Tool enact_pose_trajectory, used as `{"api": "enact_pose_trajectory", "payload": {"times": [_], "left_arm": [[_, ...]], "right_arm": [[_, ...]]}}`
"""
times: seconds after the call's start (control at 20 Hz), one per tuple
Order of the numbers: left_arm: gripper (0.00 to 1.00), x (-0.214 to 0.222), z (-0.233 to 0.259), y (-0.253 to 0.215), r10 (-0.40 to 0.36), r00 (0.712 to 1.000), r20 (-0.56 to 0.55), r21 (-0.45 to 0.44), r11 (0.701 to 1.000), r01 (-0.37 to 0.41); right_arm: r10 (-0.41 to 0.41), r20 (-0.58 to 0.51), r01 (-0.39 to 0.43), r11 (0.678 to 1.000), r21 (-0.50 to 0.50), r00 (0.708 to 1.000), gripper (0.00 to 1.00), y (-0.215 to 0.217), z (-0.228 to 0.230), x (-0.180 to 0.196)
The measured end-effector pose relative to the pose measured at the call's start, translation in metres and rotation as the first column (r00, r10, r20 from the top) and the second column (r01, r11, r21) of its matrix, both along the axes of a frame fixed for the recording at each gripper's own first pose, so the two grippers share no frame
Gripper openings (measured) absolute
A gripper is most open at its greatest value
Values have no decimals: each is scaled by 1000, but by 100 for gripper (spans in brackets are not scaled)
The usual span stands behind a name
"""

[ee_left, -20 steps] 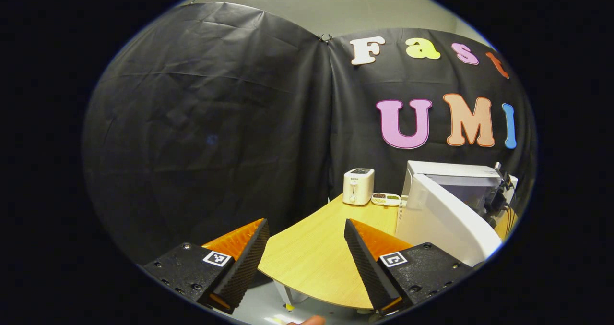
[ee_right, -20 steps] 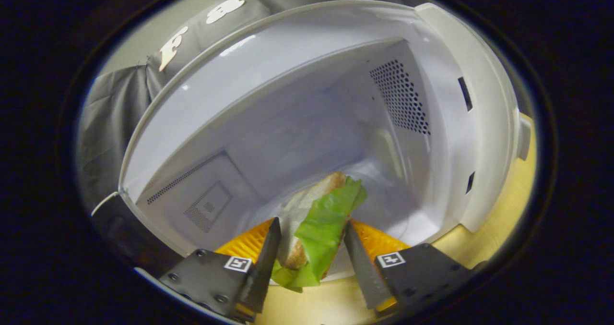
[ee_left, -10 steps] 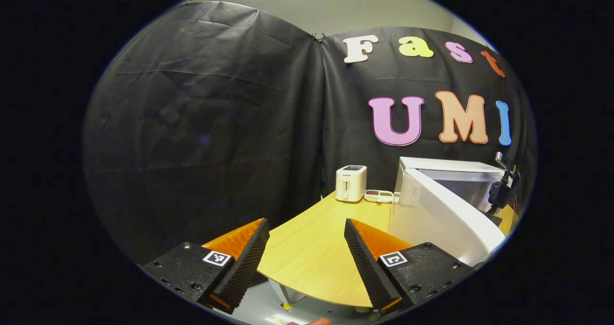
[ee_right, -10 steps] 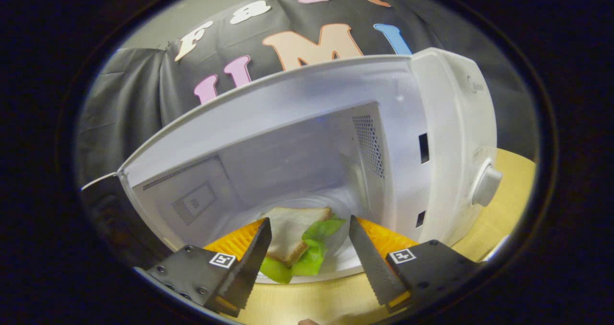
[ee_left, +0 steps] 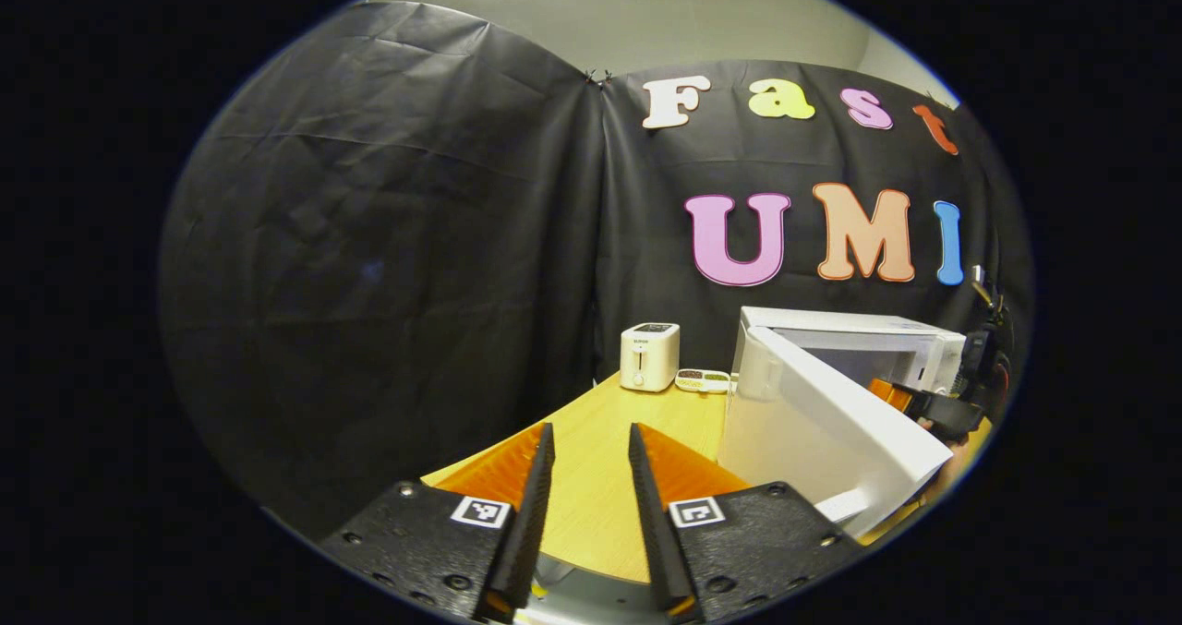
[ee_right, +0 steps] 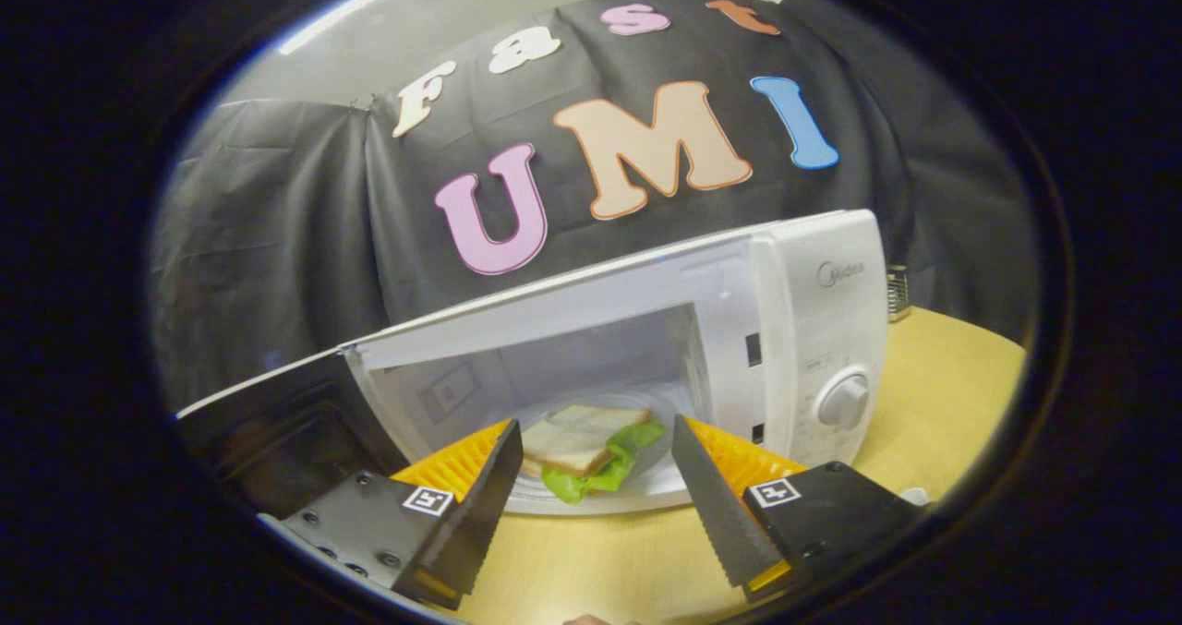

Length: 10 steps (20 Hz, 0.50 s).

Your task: Open the microwave oven with the left hand, put the food in, and close the microwave oven.

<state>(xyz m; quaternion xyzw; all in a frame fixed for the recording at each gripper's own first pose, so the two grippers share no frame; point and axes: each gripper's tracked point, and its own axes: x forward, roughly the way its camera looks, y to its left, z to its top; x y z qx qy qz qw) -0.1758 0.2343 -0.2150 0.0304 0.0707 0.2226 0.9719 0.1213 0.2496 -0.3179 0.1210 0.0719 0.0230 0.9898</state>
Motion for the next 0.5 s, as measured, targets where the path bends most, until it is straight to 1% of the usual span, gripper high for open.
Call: {"api": "enact_pose_trajectory", "payload": {"times": [0.05, 0.15, 0.2, 0.25, 0.3, 0.4, 0.45, 0.5], "left_arm": [[39, -2, 1, 2, 12, 1000, -3, 14, 1000, -12], [22, -5, 0, -1, 20, 1000, -16, 32, 999, -19], [12, -6, -3, -6, 9, 1000, -23, 32, 999, -8], [12, -6, -3, -13, -9, 1000, -24, 27, 1000, 10], [5, -7, -3, -18, -28, 999, -21, 22, 999, 29], [4, -5, -2, -29, -59, 998, -10, 27, 998, 59], [11, -5, 0, -35, -76, 997, -5, 29, 997, 76], [6, -7, 0, -43, -95, 995, -3, 29, 995, 95]], "right_arm": [[11, 6, -11, 1000, 4, 1000, 100, -2, 6, -8], [24, 27, -24, 1000, 2, 999, 100, -8, 18, -24], [24, 36, -24, 1000, -6, 999, 91, -14, 23, -32], [18, 47, -17, 1000, -16, 999, 92, -21, 29, -41], [14, 52, -13, 1000, -23, 999, 91, -27, 33, -48], [3, 65, -1, 999, -32, 998, 91, -41, 42, -65], [-1, 76, 4, 999, -38, 997, 91, -49, 48, -74], [-6, 86, 10, 999, -46, 996, 91, -55, 52, -83]]}}
